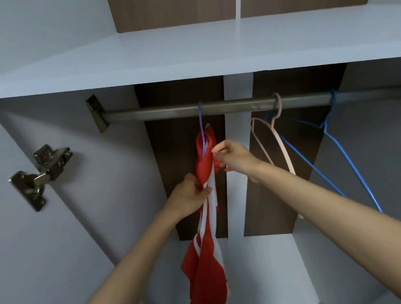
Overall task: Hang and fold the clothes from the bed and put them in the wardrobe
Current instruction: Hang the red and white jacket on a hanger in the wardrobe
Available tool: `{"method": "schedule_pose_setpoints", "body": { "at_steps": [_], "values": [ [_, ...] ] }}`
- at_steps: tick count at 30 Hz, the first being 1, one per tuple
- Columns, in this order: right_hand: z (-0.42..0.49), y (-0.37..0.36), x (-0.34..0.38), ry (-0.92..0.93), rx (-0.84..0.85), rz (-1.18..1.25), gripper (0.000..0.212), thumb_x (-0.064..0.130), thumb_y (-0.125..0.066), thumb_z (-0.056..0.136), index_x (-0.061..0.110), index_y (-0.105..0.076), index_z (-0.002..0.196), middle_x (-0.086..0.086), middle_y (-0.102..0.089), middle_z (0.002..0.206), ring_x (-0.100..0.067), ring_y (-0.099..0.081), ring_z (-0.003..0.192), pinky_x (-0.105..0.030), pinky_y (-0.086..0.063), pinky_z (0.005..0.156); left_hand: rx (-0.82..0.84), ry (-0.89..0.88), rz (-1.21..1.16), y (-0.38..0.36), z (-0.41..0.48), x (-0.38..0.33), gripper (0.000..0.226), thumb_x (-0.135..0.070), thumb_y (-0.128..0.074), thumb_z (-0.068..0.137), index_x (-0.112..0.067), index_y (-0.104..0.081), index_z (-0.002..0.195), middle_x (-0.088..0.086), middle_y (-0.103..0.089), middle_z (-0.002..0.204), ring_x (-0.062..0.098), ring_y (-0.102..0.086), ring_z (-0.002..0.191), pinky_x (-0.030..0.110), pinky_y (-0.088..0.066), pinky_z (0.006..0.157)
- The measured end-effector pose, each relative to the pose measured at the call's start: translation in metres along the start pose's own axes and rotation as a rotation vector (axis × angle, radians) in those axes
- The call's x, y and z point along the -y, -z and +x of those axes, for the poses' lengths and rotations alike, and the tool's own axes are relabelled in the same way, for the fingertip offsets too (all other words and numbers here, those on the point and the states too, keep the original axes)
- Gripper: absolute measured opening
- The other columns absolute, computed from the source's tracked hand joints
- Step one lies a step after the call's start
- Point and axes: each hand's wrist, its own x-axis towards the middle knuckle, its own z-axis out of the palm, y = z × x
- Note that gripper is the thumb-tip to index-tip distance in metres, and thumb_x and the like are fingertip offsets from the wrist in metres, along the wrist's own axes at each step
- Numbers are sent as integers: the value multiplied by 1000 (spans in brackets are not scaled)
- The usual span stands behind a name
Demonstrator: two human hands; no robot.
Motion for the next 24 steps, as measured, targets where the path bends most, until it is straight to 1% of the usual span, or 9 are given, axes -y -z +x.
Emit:
{"method": "schedule_pose_setpoints", "body": {
  "at_steps": [3,4,7,9,11,13,16,20,24],
  "values": [
    [-29,8,6,75,-52,-2,8,14,-52,97,20,-56,99,5,-59,86,-7,-60,80,-12,-48,63,-230,-84,116,3,-24,-7,47,-36,-60,91,-17,-44,131,2,-49,120,16,-57,104,24,-51,81],
    [-41,11,8,88,-73,-5,9,13,-52,96,21,-57,98,6,-59,84,-5,-61,77,-11,-48,61,-294,-133,120,5,-34,-12,47,-34,-60,91,-18,-44,132,3,-47,124,17,-54,109,25,-50,84],
    [-86,15,10,89,-136,-27,12,13,-51,96,21,-58,102,0,-63,94,-10,-62,82,-25,-53,75,-332,-273,54,10,-69,-32,42,-28,-58,93,-19,-45,131,3,-49,124,16,-54,109,21,-47,80],
    [-123,15,8,70,-188,-38,14,13,-50,97,17,-58,107,-6,-63,101,-14,-62,84,-31,-53,80,-309,-338,22,7,-96,-44,40,-27,-55,94,-18,-47,132,2,-53,124,14,-56,106,22,-46,80],
    [-165,14,2,45,-251,-36,14,13,-51,96,16,-59,107,-7,-64,101,-14,-61,81,-28,-52,76,-265,-385,7,0,-125,-53,39,-26,-54,95,-18,-47,132,1,-56,122,12,-57,101,23,-46,80],
    [-210,15,-4,12,-320,-26,13,10,-52,95,16,-60,103,-6,-64,96,-12,-59,74,-23,-49,71,-196,-418,18,-9,-153,-60,38,-24,-52,96,-18,-47,133,-1,-57,121,12,-58,102,23,-45,80],
    [-281,17,-16,-55,-410,-7,15,8,-51,95,15,-62,101,-4,-64,92,-12,-57,72,-25,-50,74,-59,-479,3,-27,-195,-69,37,-23,-51,96,-18,-47,132,0,-59,117,15,-60,101,33,-52,86],
    [-374,20,-35,-106,-525,-27,15,8,-53,95,20,-61,96,7,-60,82,-5,-55,67,-15,-43,67,61,-597,27,-59,-242,-90,35,-21,-54,93,-16,-51,128,1,-62,112,19,-61,96,37,-49,89],
    [-464,25,-57,-180,-662,-37,17,9,-53,95,25,-60,92,2,-62,89,-7,-56,65,-9,-44,61,183,-708,48,-101,-290,-115,33,-20,-56,91,-18,-53,125,-3,-63,108,19,-62,92,37,-48,89]
  ]
}}
